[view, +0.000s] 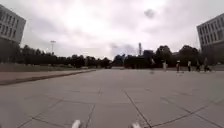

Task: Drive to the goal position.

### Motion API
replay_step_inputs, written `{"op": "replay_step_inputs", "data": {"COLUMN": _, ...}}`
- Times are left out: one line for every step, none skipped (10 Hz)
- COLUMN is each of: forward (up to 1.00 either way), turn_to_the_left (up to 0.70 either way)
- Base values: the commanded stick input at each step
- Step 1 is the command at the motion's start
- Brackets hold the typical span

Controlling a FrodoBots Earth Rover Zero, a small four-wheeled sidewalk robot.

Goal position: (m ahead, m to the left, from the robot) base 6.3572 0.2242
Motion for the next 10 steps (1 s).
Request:
{"op": "replay_step_inputs", "data": {"forward": 1.0, "turn_to_the_left": 0.0}}
{"op": "replay_step_inputs", "data": {"forward": 1.0, "turn_to_the_left": 0.0}}
{"op": "replay_step_inputs", "data": {"forward": 1.0, "turn_to_the_left": -0.06}}
{"op": "replay_step_inputs", "data": {"forward": 1.0, "turn_to_the_left": -0.15}}
{"op": "replay_step_inputs", "data": {"forward": 1.0, "turn_to_the_left": -0.04}}
{"op": "replay_step_inputs", "data": {"forward": 1.0, "turn_to_the_left": 0.0}}
{"op": "replay_step_inputs", "data": {"forward": 1.0, "turn_to_the_left": 0.0}}
{"op": "replay_step_inputs", "data": {"forward": 1.0, "turn_to_the_left": 0.0}}
{"op": "replay_step_inputs", "data": {"forward": 1.0, "turn_to_the_left": 0.0}}
{"op": "replay_step_inputs", "data": {"forward": 1.0, "turn_to_the_left": 0.0}}
